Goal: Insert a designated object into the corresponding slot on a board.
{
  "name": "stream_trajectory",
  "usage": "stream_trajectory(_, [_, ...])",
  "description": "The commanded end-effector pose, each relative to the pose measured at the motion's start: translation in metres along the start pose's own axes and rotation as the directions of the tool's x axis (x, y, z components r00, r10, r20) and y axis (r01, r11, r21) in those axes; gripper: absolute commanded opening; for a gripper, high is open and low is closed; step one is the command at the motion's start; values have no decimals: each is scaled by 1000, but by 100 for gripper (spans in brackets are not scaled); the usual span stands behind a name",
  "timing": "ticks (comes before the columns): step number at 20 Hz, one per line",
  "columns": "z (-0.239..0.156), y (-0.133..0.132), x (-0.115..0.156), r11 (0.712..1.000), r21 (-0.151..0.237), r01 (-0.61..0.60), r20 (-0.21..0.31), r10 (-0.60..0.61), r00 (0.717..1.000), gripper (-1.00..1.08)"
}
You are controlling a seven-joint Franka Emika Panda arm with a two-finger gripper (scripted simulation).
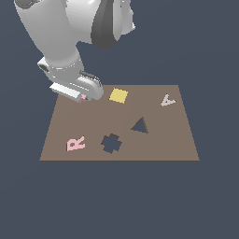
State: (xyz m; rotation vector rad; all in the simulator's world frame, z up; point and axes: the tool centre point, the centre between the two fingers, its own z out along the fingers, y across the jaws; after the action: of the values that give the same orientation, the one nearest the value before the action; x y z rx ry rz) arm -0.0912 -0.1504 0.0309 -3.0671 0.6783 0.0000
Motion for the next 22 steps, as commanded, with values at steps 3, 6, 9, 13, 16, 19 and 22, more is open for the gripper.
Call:
stream_trajectory(3, [0,-5,-1,1000,0,-27,0,27,1000,-100])
stream_trajectory(6, [0,-10,-2,998,0,-59,0,59,998,-100])
stream_trajectory(9, [-1,-17,-4,995,0,-102,0,102,995,-100])
stream_trajectory(13, [-1,-29,-5,985,0,-174,0,174,985,-100])
stream_trajectory(16, [-2,-40,-6,971,1,-239,0,239,971,-100])
stream_trajectory(19, [-2,-52,-5,950,1,-313,0,313,950,-100])
stream_trajectory(22, [-3,-67,-4,919,1,-394,0,394,919,-100])
